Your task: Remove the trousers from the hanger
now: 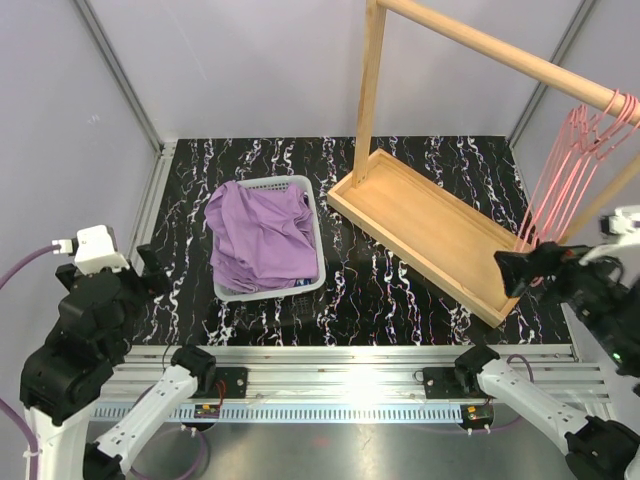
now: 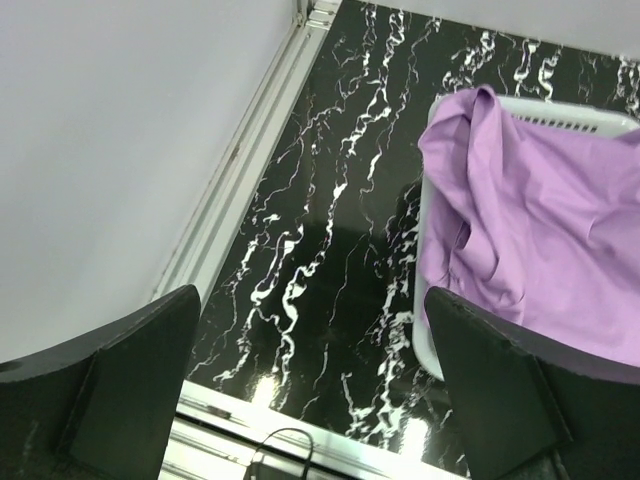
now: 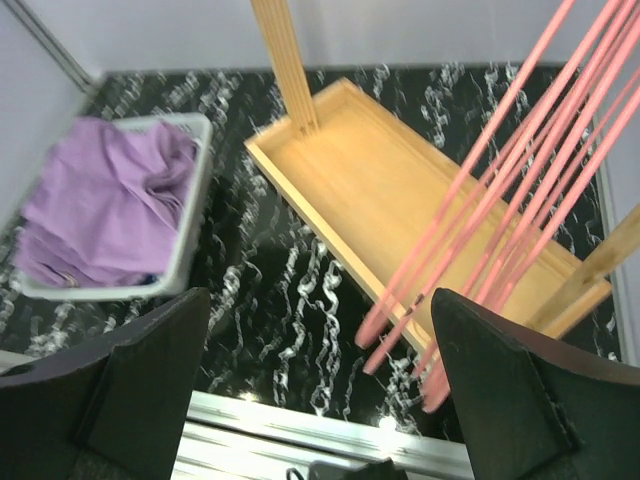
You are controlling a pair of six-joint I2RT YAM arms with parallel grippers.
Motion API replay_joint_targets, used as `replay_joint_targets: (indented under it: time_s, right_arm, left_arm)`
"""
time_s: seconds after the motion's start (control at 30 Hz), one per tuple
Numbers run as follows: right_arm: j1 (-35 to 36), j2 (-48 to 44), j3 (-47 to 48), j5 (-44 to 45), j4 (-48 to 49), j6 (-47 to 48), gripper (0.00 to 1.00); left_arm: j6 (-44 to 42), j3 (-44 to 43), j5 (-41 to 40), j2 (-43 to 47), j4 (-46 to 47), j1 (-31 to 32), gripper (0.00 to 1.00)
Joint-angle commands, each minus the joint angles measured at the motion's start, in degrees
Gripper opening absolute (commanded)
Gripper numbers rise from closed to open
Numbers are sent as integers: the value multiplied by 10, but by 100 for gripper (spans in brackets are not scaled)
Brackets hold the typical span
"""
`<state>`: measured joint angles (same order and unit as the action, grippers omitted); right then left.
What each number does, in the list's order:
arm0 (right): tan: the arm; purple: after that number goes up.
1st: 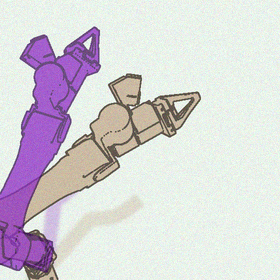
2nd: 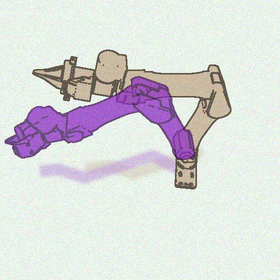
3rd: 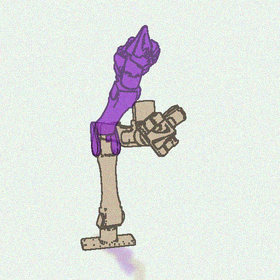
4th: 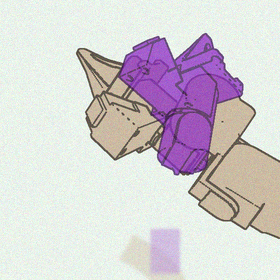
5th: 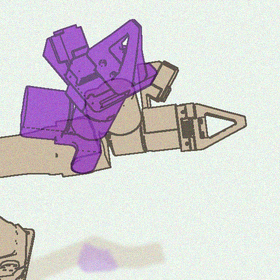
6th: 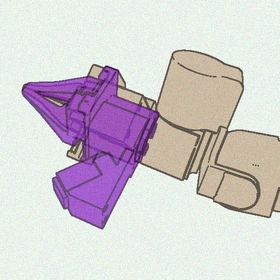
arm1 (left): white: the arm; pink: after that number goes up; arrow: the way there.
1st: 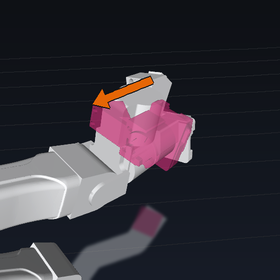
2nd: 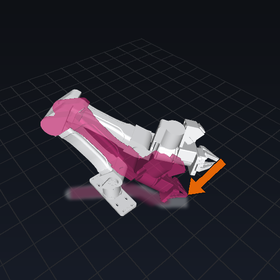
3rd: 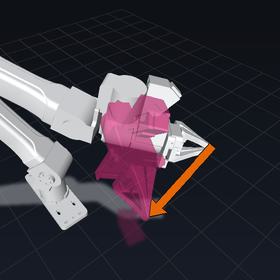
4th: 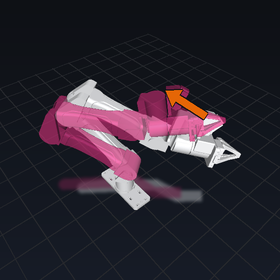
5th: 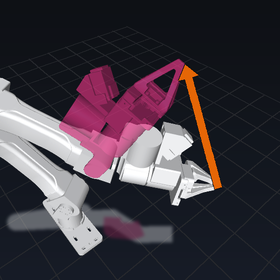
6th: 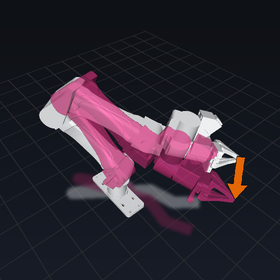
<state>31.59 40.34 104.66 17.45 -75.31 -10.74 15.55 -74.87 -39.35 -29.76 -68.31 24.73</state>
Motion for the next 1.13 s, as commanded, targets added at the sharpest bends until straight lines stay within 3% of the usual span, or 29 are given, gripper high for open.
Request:
replay_joint_targets:
  time_s: [0.0,0.17,0.57,1.1]
  right_arm:
    - [-1,18,-59,36,-1,18,99]
    - [-1,24,-100,62,42,1,99]
    - [-1,50,-158,57,128,0,99]
    - [-1,88,-175,64,135,1,100]
  left_arm:
    - [-38,31,46,32,2,1,99]
    - [-45,67,67,76,29,1,99]
    - [-54,92,109,66,73,1,99]
    - [-53,122,102,84,93,1,99]
